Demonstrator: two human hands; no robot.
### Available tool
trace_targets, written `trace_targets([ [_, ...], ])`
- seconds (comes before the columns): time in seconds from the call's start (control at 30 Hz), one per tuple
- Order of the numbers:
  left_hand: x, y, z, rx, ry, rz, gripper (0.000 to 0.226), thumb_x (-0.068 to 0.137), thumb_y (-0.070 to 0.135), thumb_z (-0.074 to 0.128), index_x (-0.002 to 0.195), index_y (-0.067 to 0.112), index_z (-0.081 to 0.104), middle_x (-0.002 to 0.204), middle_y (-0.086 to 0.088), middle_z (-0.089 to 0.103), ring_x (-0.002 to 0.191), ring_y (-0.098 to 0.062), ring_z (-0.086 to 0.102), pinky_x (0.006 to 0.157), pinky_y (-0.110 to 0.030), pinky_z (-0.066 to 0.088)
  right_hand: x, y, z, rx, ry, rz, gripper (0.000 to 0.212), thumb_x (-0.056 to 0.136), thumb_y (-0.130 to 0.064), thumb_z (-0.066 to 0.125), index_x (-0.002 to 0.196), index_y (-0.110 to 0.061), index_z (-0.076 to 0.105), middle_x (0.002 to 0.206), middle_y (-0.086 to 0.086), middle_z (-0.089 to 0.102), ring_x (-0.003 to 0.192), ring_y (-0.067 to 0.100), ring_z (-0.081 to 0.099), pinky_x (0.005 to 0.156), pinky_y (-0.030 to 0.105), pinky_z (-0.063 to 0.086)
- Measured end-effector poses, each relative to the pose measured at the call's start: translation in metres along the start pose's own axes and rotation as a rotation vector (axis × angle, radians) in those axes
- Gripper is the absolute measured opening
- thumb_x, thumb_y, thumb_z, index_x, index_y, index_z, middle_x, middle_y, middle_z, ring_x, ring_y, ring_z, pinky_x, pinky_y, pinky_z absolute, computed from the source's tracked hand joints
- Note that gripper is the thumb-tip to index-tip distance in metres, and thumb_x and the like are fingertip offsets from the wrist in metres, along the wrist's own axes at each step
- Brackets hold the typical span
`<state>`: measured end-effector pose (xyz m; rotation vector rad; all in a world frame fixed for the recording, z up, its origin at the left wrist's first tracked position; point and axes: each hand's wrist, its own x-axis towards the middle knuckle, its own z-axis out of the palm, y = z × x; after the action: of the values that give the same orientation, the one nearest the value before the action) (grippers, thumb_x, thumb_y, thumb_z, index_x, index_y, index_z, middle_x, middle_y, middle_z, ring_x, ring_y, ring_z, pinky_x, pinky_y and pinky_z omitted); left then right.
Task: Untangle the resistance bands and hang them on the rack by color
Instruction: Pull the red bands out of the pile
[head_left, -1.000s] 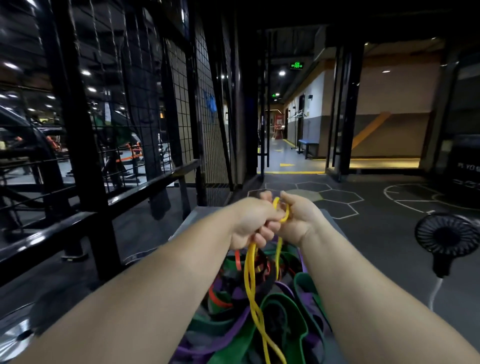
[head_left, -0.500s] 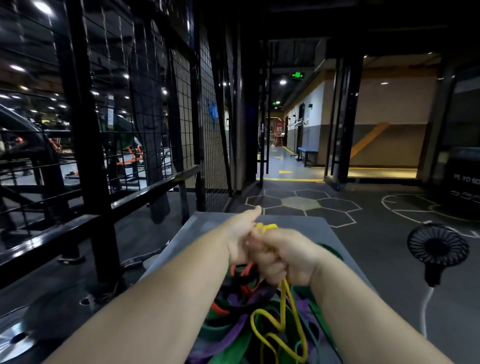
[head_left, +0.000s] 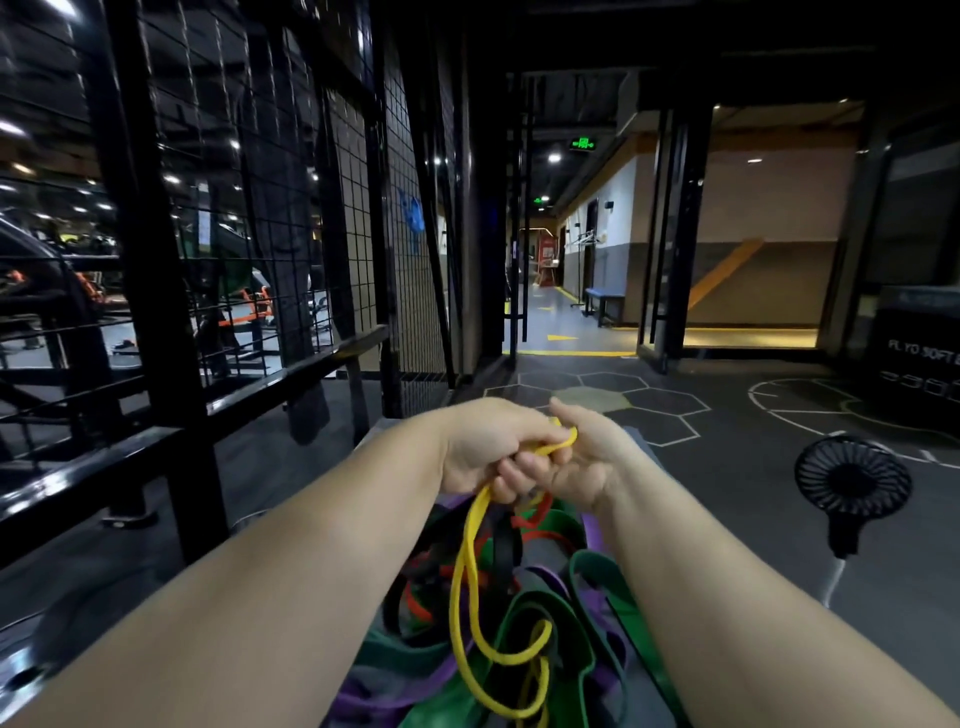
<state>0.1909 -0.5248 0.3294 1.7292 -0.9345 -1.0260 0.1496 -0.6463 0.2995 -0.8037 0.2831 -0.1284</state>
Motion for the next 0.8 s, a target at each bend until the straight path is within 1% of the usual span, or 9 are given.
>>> trace_targets([
  [0.1, -0.004, -0.014, -0.012, 0.019, -0.013, -0.074, 0.053, 0.100, 0.055, 0.024, 0.083, 0.015, 0.053, 0.058, 0.004, 0.048, 0.049, -0.008, 0.044, 0.050, -0.018, 0.038, 0.015, -0.015, 0.008, 0.102, 0.119, -0.056, 0.031, 0.104, -0.012, 0.035, 0.077, -0.002, 0.047, 0.049, 0.003, 0.048, 0.046, 0.009, 0.044, 0.036, 0.020, 0.043],
  [0.17, 0.000, -0.024, -0.023, -0.081, 0.027, -0.108, 0.079, 0.092, 0.070, 0.013, 0.097, 0.006, 0.060, 0.082, -0.008, 0.064, 0.071, -0.019, 0.061, 0.068, -0.027, 0.051, 0.011, -0.021, 0.012, 0.032, 0.060, -0.087, 0.030, 0.104, -0.013, 0.037, 0.078, -0.004, 0.047, 0.051, 0.000, 0.039, 0.032, 0.004, 0.033, 0.029, 0.014, 0.031],
  [0.27, 0.009, -0.035, -0.029, -0.340, 0.090, -0.120, 0.099, 0.085, 0.079, 0.011, 0.109, -0.004, 0.061, 0.101, -0.021, 0.067, 0.087, -0.031, 0.066, 0.082, -0.038, 0.052, -0.009, -0.021, 0.022, -0.252, -0.126, -0.066, 0.028, 0.103, -0.026, 0.043, 0.080, -0.011, 0.048, 0.051, -0.004, 0.035, 0.031, 0.002, 0.026, 0.029, 0.013, 0.018],
  [0.4, 0.017, -0.033, -0.021, -0.679, 0.189, 0.003, 0.070, 0.093, 0.068, 0.020, 0.084, 0.011, 0.059, 0.074, -0.009, 0.062, 0.067, -0.025, 0.066, 0.071, -0.036, 0.056, -0.019, -0.003, 0.026, -0.540, -0.220, -0.013, 0.034, 0.098, -0.044, 0.045, 0.079, -0.016, 0.048, 0.054, -0.005, 0.032, 0.034, 0.003, 0.024, 0.035, 0.012, 0.011],
  [0.5, 0.015, -0.024, -0.020, -0.734, 0.328, 0.026, 0.047, 0.100, 0.046, 0.037, 0.080, 0.009, 0.057, 0.051, -0.001, 0.051, 0.043, -0.019, 0.055, 0.052, -0.023, 0.052, -0.020, 0.011, 0.014, -0.695, -0.225, -0.015, 0.039, 0.089, -0.058, 0.047, 0.077, -0.020, 0.044, 0.060, -0.004, 0.030, 0.039, 0.004, 0.023, 0.035, 0.013, 0.015],
  [0.57, 0.014, -0.017, -0.023, -0.767, 0.395, 0.040, 0.040, 0.101, 0.034, 0.040, 0.079, 0.006, 0.059, 0.048, 0.000, 0.055, 0.042, -0.016, 0.054, 0.049, -0.022, 0.048, -0.022, 0.016, 0.006, -0.660, -0.215, -0.004, 0.047, 0.076, -0.067, 0.053, 0.078, -0.021, 0.043, 0.062, -0.003, 0.035, 0.041, 0.005, 0.025, 0.036, 0.015, 0.017],
  [0.63, 0.014, -0.012, -0.025, -0.750, 0.457, 0.068, 0.033, 0.102, 0.026, 0.040, 0.076, 0.010, 0.055, 0.042, 0.005, 0.047, 0.046, -0.011, 0.049, 0.058, -0.026, 0.044, -0.023, 0.019, 0.000, -0.569, -0.212, 0.052, 0.058, 0.077, -0.074, 0.044, 0.080, -0.017, 0.047, 0.065, 0.001, 0.047, 0.045, 0.010, 0.037, 0.040, 0.019, 0.030],
  [0.7, 0.014, -0.009, -0.023, -0.639, 0.465, 0.108, 0.033, 0.103, 0.021, 0.037, 0.074, 0.013, 0.050, 0.038, 0.008, 0.035, 0.040, -0.008, 0.039, 0.062, -0.027, 0.042, -0.019, 0.019, -0.006, -0.488, -0.205, 0.119, 0.077, 0.084, -0.079, 0.027, 0.090, -0.007, 0.055, 0.079, 0.011, 0.062, 0.061, 0.020, 0.059, 0.059, 0.029, 0.050],
  [0.8, 0.009, -0.009, -0.018, -0.467, 0.407, 0.147, 0.032, 0.102, 0.019, 0.037, 0.072, 0.013, 0.048, 0.044, 0.007, 0.029, 0.041, -0.010, 0.028, 0.057, -0.025, 0.038, -0.010, 0.019, -0.010, -0.480, -0.127, 0.160, 0.086, 0.078, -0.085, 0.029, 0.104, -0.006, 0.050, 0.085, 0.017, 0.065, 0.075, 0.030, 0.068, 0.073, 0.042, 0.056],
])
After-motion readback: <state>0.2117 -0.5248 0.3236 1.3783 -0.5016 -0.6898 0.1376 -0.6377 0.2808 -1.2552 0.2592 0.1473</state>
